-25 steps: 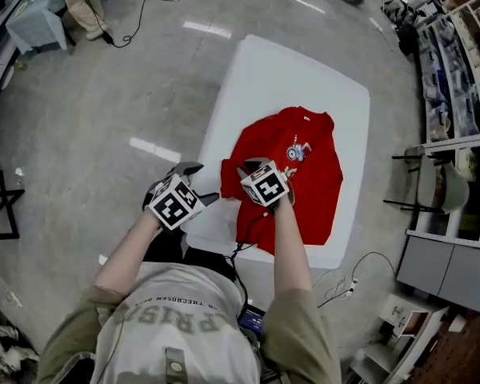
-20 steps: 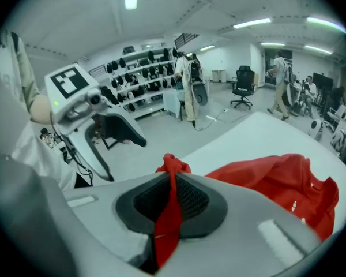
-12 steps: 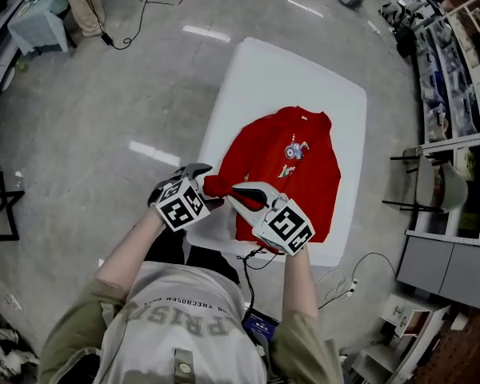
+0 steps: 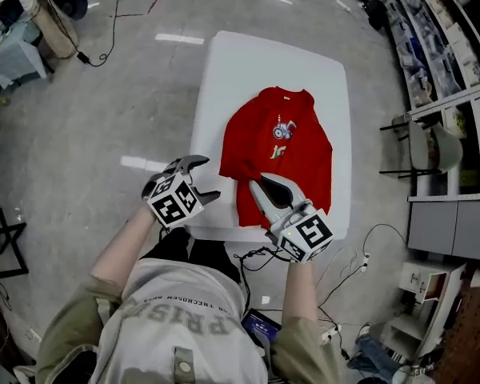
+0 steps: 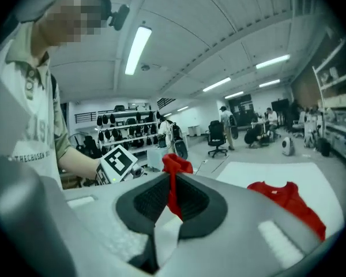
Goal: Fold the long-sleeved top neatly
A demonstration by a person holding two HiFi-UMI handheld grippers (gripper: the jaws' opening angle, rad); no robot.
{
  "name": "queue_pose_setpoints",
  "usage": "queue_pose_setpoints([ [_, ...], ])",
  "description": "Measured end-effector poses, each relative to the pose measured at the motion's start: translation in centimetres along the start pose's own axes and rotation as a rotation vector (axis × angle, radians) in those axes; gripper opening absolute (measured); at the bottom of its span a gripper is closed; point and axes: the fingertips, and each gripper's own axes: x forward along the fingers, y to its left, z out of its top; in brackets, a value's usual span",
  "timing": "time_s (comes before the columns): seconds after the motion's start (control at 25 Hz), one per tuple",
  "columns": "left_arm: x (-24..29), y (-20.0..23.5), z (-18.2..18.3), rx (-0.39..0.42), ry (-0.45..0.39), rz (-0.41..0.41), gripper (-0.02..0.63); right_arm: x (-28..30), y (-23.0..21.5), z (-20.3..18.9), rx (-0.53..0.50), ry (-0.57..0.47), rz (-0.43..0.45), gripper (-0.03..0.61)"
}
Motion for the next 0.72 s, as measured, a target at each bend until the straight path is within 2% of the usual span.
queue_pose_setpoints([
  [0.12, 0.3, -0.3, 0.8, 0.02, -0.005, -0.018, 0.348, -3.3, 0.2, 0.0, -0.107, 0.017, -0.003, 0.029],
  [0.4, 4.2, -1.9, 4.2, 0.037, -0.008, -0.025, 0.348, -9.3, -3.8, -2.4, -0.247, 0.237, 0.065, 0.029],
  [0.6, 8.6, -3.6, 8.5, -0.031, 0.008, 0.046, 0.35, -13.6, -8.6, -3.5, -0.29, 0.303, 0.2, 0.029],
  [0.72, 10.7, -4.4, 9.8, -0.075, 0.023, 0.103, 0.35, -15.1, -11.1, -4.9, -0.296, 0.331, 0.268, 0.029],
])
